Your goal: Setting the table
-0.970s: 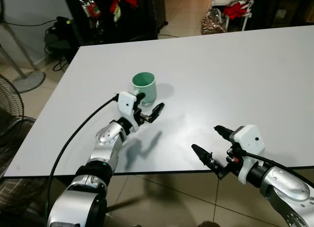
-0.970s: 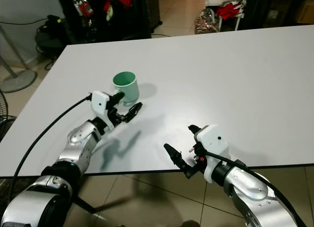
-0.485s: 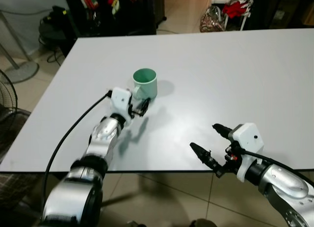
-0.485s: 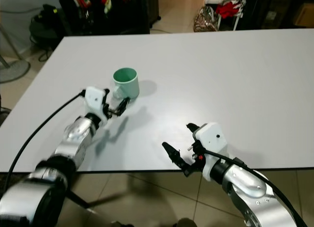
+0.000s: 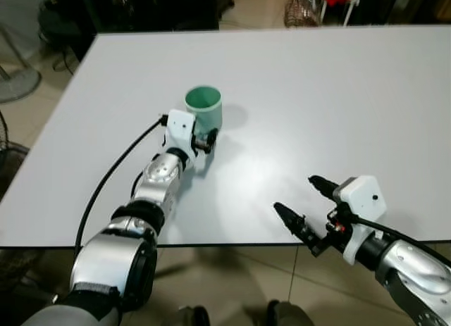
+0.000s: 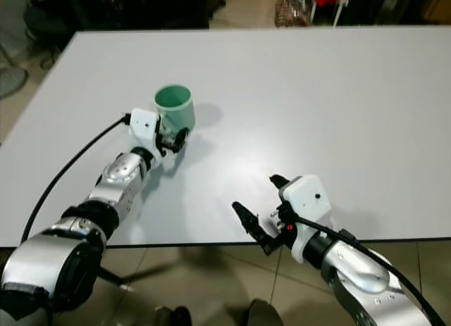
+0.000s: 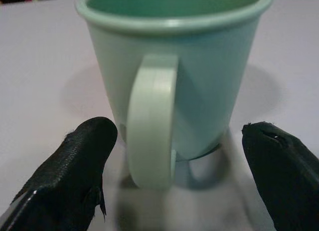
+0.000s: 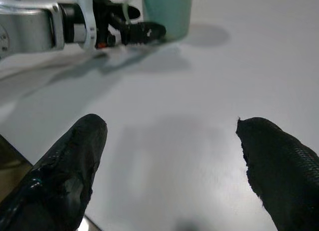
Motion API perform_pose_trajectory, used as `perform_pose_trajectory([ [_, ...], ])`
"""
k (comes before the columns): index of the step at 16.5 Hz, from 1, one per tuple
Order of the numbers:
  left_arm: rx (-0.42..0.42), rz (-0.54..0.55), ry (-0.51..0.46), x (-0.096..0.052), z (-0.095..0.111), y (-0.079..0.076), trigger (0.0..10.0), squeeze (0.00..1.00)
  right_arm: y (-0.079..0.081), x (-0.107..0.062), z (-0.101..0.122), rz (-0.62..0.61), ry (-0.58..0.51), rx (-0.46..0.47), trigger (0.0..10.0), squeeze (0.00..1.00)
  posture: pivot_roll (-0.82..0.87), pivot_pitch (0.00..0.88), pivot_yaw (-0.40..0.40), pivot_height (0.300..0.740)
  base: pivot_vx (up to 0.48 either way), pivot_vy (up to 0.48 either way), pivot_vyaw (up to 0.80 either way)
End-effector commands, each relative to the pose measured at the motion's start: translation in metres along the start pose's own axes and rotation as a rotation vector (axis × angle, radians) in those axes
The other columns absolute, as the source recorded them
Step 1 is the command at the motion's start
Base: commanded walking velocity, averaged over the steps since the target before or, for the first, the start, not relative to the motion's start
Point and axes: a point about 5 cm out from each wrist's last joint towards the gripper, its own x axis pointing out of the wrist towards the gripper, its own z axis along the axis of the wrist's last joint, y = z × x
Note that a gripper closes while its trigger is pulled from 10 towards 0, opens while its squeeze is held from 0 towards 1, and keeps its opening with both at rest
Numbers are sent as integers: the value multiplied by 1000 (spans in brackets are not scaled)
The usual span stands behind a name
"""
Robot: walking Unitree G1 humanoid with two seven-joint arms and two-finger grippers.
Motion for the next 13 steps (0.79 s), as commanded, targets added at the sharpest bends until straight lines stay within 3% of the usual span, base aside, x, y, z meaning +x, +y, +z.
perform_pose_trajectory([
  [1,-14,28,29,0,-3,2,10000,0,4,-4,2,0,1,14,10000,0,-318,251,84,740,0,0,0],
  [8,-10,111,44,4,8,14,10000,0,10,-13,2,-34,15,39,10000,0,-348,247,121,740,0,0,0],
  [13,-63,32,31,3,2,4,10000,0,8,-7,4,-36,-2,33,10000,0,-330,202,128,740,0,0,0],
])
